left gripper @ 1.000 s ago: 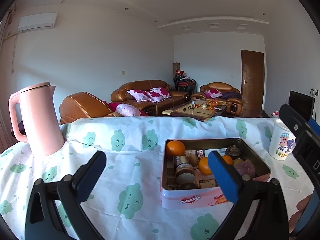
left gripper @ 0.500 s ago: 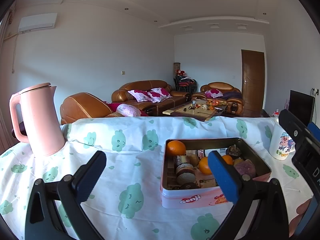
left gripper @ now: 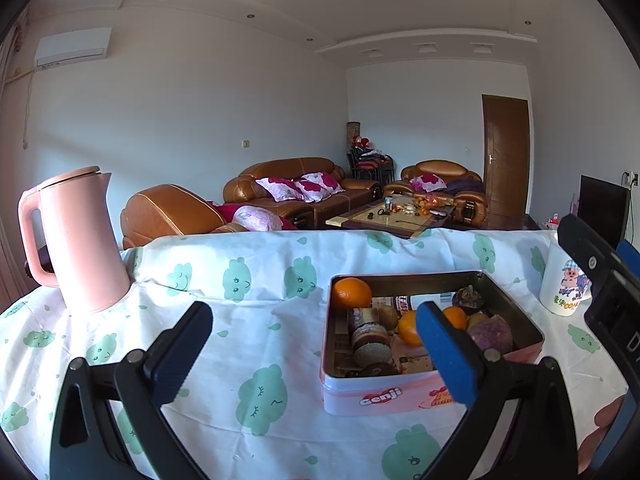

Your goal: Organize fruits

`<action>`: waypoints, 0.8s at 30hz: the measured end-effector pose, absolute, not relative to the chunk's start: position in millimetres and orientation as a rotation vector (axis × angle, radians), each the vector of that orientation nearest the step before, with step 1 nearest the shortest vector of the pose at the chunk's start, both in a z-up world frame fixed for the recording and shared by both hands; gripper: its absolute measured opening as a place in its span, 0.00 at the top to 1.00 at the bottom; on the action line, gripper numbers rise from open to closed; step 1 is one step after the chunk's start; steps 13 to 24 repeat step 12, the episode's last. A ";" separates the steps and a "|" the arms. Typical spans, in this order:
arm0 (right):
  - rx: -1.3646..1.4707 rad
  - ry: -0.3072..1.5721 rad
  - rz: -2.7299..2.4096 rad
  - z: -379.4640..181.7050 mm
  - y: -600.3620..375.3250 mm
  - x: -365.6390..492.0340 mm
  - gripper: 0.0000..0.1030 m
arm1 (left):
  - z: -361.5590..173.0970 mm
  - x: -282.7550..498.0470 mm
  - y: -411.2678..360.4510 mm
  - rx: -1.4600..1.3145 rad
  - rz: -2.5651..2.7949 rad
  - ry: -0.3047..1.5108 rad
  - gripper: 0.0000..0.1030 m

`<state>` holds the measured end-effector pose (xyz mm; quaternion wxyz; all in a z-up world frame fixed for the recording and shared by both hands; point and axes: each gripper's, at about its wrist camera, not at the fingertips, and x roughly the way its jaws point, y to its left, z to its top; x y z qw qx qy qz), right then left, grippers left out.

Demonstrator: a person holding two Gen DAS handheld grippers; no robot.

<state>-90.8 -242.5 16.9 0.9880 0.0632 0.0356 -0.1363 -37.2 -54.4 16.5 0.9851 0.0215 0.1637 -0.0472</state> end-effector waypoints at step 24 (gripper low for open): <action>0.129 0.077 -0.275 15.5 -243.5 -90.1 0.10 | 16.0 -35.9 -55.2 0.041 -0.110 0.341 0.00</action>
